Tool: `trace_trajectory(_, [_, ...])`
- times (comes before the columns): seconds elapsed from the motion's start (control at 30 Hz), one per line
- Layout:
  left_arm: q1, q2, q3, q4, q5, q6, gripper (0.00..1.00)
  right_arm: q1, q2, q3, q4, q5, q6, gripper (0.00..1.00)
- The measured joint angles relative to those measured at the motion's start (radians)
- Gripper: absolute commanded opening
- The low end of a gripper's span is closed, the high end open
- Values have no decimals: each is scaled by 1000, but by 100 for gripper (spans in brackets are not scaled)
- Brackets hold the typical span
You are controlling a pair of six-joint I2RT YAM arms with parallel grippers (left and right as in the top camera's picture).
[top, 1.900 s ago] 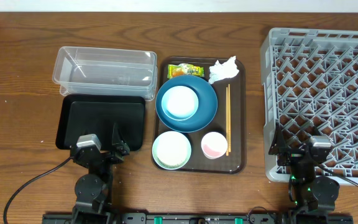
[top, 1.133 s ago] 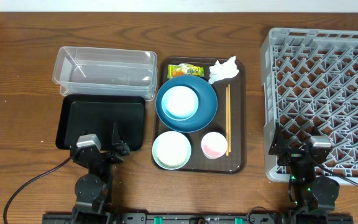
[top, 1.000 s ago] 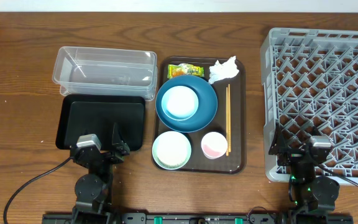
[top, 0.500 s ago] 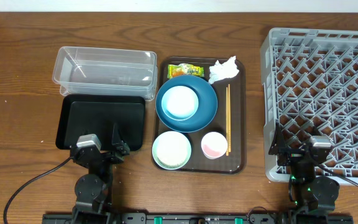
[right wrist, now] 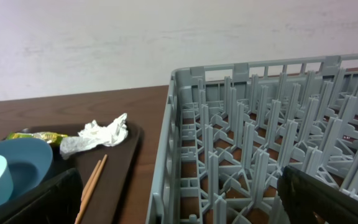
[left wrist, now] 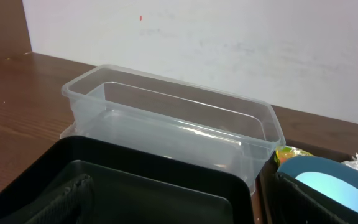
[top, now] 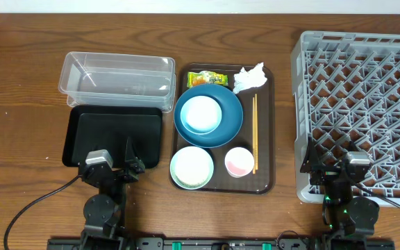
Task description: Sort waste into correct bins and load items into the dishwasher rack
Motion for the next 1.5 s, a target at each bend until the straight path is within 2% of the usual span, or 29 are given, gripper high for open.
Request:
trace_trajectory(0.53, [0,0,-4,16,0,0,91,0,0,0,0,-2,2,99])
trace_trajectory(0.67, [0,0,-8,24,10,-1,91,0,0,0,1,-19,58,99])
trace_trajectory(0.93, [0,0,-14,23,252,-31,91,0,0,0,2,-32,340,99])
trace_trajectory(1.03, [0,0,-14,34,332,-45,91,0,0,0,3,-39,394,99])
trace_trajectory(1.27, [0,0,21,59,452,-88,91,0,0,2,7,-119,433,99])
trace_trajectory(1.37, [0,19,100,18,476,-98,91,0,4,25,-14,-164,426,99])
trace_trajectory(1.5, [0,113,247,-78,494,-102,91,0,28,151,-123,-206,383,99])
